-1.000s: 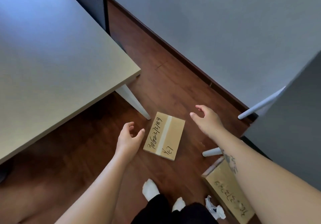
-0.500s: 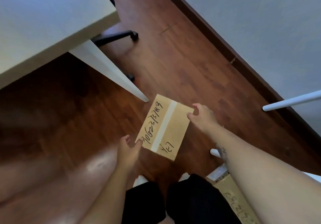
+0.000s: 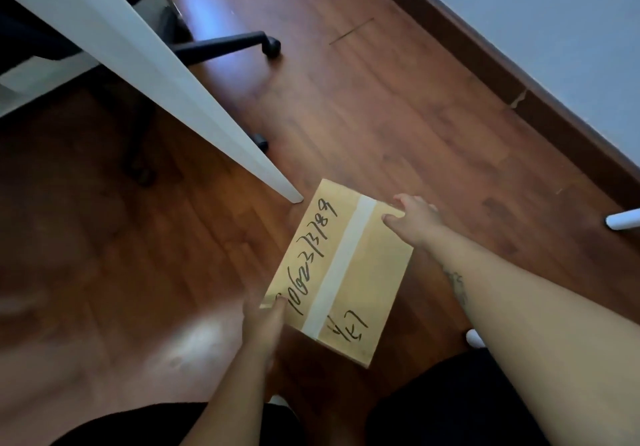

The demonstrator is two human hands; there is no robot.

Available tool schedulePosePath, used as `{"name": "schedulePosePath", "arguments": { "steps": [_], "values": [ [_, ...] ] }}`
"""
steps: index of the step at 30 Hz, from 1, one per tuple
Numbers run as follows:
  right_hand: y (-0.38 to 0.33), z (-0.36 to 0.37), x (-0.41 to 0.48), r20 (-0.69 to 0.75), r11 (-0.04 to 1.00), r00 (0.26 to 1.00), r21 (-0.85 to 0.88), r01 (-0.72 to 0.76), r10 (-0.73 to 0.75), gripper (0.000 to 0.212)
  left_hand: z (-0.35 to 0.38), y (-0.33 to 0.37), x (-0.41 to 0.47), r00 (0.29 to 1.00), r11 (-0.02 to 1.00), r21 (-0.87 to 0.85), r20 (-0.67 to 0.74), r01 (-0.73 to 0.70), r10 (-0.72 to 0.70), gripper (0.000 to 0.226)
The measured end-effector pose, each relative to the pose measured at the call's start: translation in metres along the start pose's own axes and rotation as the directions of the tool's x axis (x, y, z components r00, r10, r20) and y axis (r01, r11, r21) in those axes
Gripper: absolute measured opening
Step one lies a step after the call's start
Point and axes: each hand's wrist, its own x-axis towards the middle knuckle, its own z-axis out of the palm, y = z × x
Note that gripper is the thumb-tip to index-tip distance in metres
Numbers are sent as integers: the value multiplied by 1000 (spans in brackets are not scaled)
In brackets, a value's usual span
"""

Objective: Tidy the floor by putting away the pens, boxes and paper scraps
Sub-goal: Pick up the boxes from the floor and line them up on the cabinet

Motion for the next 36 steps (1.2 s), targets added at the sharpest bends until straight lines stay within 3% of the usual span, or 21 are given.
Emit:
{"name": "schedulePosePath", "arguments": {
  "steps": [3, 6, 10, 14, 16, 20, 26, 36],
  "values": [
    [11, 13, 24, 2, 1000, 1000, -9, -6, 6, 65, 18, -13, 21, 997, 996, -60, -31, 62, -64, 51],
    [19, 26, 37, 40, 999, 999, -32, -28, 30, 67, 28, -26, 34, 992, 983, -167, -83, 78, -93, 59],
    [29, 40, 48, 78, 1000, 997, -7, -8, 9, 69, 39, -38, 44, 992, 943, -323, -63, 87, -113, 51],
    [47, 43, 41, 85, 994, 990, -11, -108, 108, 76, 37, -22, 49, 991, 951, -304, -131, -60, 21, 39],
    [58, 43, 33, 96, 982, 980, 52, -179, 174, 81, 32, -11, 57, 989, 955, -274, -124, -113, 81, 44],
    [70, 57, 23, 94, 952, 973, 206, -227, 212, 63, 36, -12, 68, 994, 971, -235, 81, -50, 71, 69],
    [70, 63, 13, 75, 891, 969, 381, -246, 236, 54, 48, -13, 57, 983, 960, -227, 44, -165, 179, 29],
    [35, -22, -88, 25, 749, 946, 604, -271, 322, 57, -6, 55, -26, 929, 932, -123, 103, -342, 355, 27]
  ]
}}
